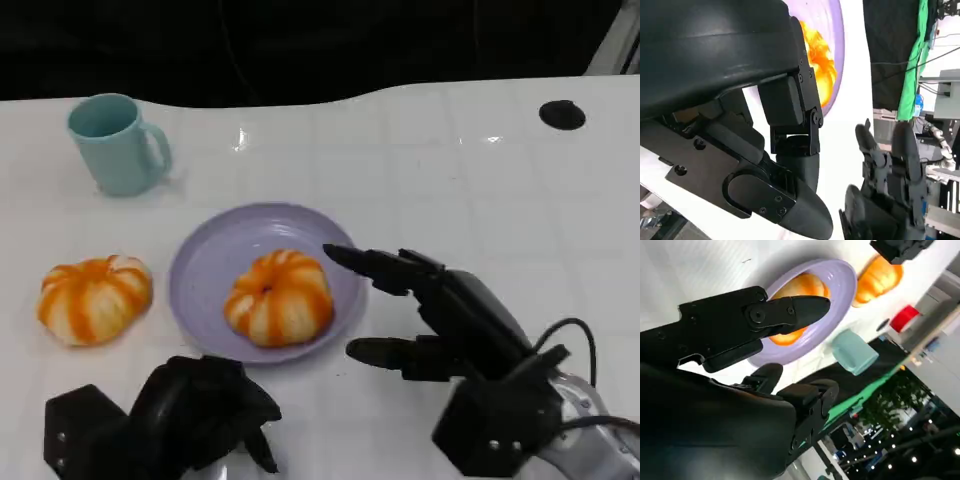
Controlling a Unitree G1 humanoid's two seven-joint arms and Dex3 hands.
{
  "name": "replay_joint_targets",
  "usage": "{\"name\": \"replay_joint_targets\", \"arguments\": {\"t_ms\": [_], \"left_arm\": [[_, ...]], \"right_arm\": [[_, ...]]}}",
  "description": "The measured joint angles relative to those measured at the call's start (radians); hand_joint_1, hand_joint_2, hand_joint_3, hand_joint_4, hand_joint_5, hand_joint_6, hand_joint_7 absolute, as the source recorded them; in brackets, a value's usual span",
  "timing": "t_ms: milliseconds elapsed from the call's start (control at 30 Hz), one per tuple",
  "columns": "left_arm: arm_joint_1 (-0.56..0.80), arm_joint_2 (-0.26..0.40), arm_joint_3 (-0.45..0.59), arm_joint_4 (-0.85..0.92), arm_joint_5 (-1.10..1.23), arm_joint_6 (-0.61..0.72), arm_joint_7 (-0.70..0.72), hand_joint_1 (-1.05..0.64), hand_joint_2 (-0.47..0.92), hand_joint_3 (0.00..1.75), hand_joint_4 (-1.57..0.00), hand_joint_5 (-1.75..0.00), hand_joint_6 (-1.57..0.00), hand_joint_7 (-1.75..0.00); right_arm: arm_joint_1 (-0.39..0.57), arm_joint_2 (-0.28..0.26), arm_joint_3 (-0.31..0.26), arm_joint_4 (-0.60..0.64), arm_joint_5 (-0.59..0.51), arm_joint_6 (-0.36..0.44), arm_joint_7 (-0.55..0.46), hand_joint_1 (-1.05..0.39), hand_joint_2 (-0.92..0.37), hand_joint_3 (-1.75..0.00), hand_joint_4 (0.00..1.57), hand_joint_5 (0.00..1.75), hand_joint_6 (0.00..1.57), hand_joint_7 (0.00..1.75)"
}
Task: Grasp the bread from the table and place it into the plate.
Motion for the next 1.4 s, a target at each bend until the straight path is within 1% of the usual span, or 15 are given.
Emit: {"name": "replay_joint_targets", "arguments": {"t_ms": [33, 67, 167, 200, 233, 300, 333, 533, 567, 633, 833, 933, 1067, 1200, 1400], "left_arm": [[0.0, 0.0, 0.0, 0.0, 0.0, 0.0, 0.0, -1.05, 0.78, 0.0, -1.52, -0.88, -1.57, -0.48], [0.0, 0.0, 0.0, 0.0, 0.0, 0.0, 0.0, -1.05, 0.77, 0.0, -1.52, -0.88, -1.57, -0.48], [0.0, -0.001, 0.0, 0.0, 0.0, 0.0, 0.0, -1.05, 0.77, 0.0, -1.52, -0.88, -1.57, -0.48], [0.0, -0.001, 0.0, -0.001, 0.0, 0.0, 0.0, -1.05, 0.77, 0.0, -1.52, -0.88, -1.57, -0.48], [0.0, -0.001, 0.0, -0.001, 0.0, 0.0, 0.0, -1.05, 0.77, 0.0, -1.52, -0.88, -1.57, -0.48], [0.0, -0.001, 0.001, -0.001, 0.0, 0.0, 0.0, -1.05, 0.77, 0.0, -1.52, -0.88, -1.57, -0.48], [0.0, -0.001, 0.001, -0.001, -0.001, 0.0, 0.0, -1.05, 0.77, 0.0, -1.52, -0.88, -1.57, -0.49], [-0.004, -0.001, 0.001, 0.0, -0.001, 0.002, 0.0, -1.05, 0.77, 0.0, -1.53, -0.88, -1.57, -0.49], [-0.004, -0.001, 0.002, 0.0, -0.001, 0.002, 0.0, -1.05, 0.77, 0.0, -1.53, -0.88, -1.57, -0.49], [-0.004, 0.0, 0.003, 0.0, -0.001, 0.002, 0.0, -1.05, 0.77, 0.0, -1.53, -0.88, -1.57, -0.49], [-0.005, -0.001, 0.002, 0.001, 0.0, 0.002, 0.0, -1.05, 0.78, 0.01, -1.53, -0.87, -1.57, -0.49], [-0.005, 0.0, 0.001, 0.001, 0.001, 0.002, 0.0, -1.05, 0.79, 0.01, -1.52, -0.87, -1.57, -0.49], [-0.005, 0.0, 0.0, 0.0, 0.001, 0.002, 0.0, -1.05, 0.78, 0.0, -1.52, -0.87, -1.57, -0.49], [-0.005, 0.0, 0.001, -0.002, -0.001, 0.006, 0.0, -1.05, 0.77, 0.0, -1.52, -0.87, -1.57, -0.49], [-0.002, 0.001, 0.002, -0.012, -0.002, 0.008, 0.0, -1.05, 0.78, 0.01, -1.52, -0.87, -1.57, -0.48]], "right_arm": [[0.013, -0.001, -0.01, -0.002, 0.027, -0.017, 0.012, -0.34, -0.92, -0.24, 0.49, 0.97, 0.7, 0.29], [0.025, -0.001, -0.019, -0.002, 0.054, -0.036, 0.026, -0.32, -0.92, -0.25, 0.52, 1.06, 0.7, 0.41], [0.069, -0.002, -0.049, -0.002, 0.148, -0.092, 0.082, -0.29, -0.86, -0.36, 0.6, 1.28, 0.64, 0.87], [0.083, -0.002, -0.058, -0.003, 0.185, -0.101, 0.106, -0.28, -0.84, -0.42, 0.6, 1.36, 0.63, 0.95], [0.099, -0.002, -0.07, -0.005, 0.22, -0.105, 0.132, -0.29, -0.8, -0.51, 0.59, 1.49, 0.63, 1.03], [0.134, -0.005, -0.09, -0.024, 0.273, -0.099, 0.177, -0.29, -0.75, -0.59, 0.58, 1.58, 0.63, 1.08], [0.146, -0.005, -0.097, -0.036, 0.285, -0.095, 0.194, -0.32, -0.76, -0.58, 0.61, 1.62, 0.64, 1.12], [0.217, -0.008, -0.142, -0.104, 0.352, -0.044, 0.271, -0.33, -0.78, -0.52, 0.61, 1.59, 0.65, 1.19], [0.233, -0.008, -0.149, -0.118, 0.368, -0.032, 0.287, -0.33, -0.73, -0.6, 0.61, 1.59, 0.63, 1.25], [0.262, -0.009, -0.16, -0.145, 0.392, -0.009, 0.31, -0.32, -0.71, -0.66, 0.6, 1.57, 0.61, 1.26], [0.344, -0.017, -0.192, -0.239, 0.427, 0.064, 0.367, -0.32, -0.7, -0.67, 0.58, 1.55, 0.58, 1.29], [0.381, -0.024, -0.211, -0.285, 0.454, 0.107, 0.394, -0.3, -0.72, -0.66, 0.58, 1.54, 0.58, 1.29], [0.44, -0.028, -0.234, -0.335, 0.486, 0.169, 0.424, -0.34, -0.75, -0.6, 0.6, 1.53, 0.58, 1.31], [0.477, -0.026, -0.24, -0.38, 0.509, 0.227, 0.441, -0.37, -0.78, -0.58, 0.61, 1.54, 0.58, 1.31], [0.495, -0.005, -0.241, -0.391, 0.517, 0.264, 0.442, -0.42, -0.79, -0.55, 0.62, 1.56, 0.59, 1.32]]}}
